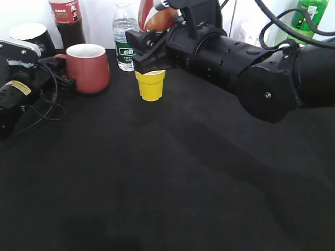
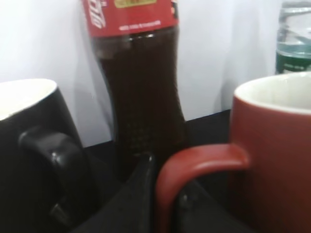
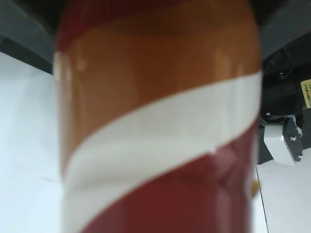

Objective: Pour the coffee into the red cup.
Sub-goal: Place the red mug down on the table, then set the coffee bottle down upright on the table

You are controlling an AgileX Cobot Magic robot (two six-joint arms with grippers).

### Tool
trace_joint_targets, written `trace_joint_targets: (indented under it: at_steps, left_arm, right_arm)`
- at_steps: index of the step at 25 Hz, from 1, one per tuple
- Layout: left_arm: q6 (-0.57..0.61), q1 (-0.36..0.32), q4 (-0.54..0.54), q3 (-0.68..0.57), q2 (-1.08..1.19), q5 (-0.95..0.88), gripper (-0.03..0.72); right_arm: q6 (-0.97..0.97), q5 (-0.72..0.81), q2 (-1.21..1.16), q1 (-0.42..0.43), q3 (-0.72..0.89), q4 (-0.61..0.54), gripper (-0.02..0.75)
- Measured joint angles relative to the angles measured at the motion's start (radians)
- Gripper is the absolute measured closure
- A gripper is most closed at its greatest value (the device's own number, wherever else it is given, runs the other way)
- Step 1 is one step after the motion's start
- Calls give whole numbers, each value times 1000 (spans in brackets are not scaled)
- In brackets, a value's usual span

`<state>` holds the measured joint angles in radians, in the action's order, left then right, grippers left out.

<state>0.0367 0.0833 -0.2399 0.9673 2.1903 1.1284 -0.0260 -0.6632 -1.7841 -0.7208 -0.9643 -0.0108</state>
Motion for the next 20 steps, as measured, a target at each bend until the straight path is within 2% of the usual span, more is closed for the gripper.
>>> trace_joint_targets:
  at_steps: [5, 10, 17, 20]
  left_arm:
    - [-10, 0, -9, 4, -1, 9, 525]
    - [-12, -1, 13, -67, -34, 16, 452]
    - [-11, -1, 32, -230, -116, 55, 447]
    - [-11, -1, 32, -344, -226, 51, 447]
  right_arm:
    - [0, 1, 0, 0, 0, 0, 210]
    - [0, 1, 0, 0, 0, 0, 210]
    - [0, 37, 0, 0, 0, -8, 210]
    - [-2, 84, 8, 36, 0, -24, 210]
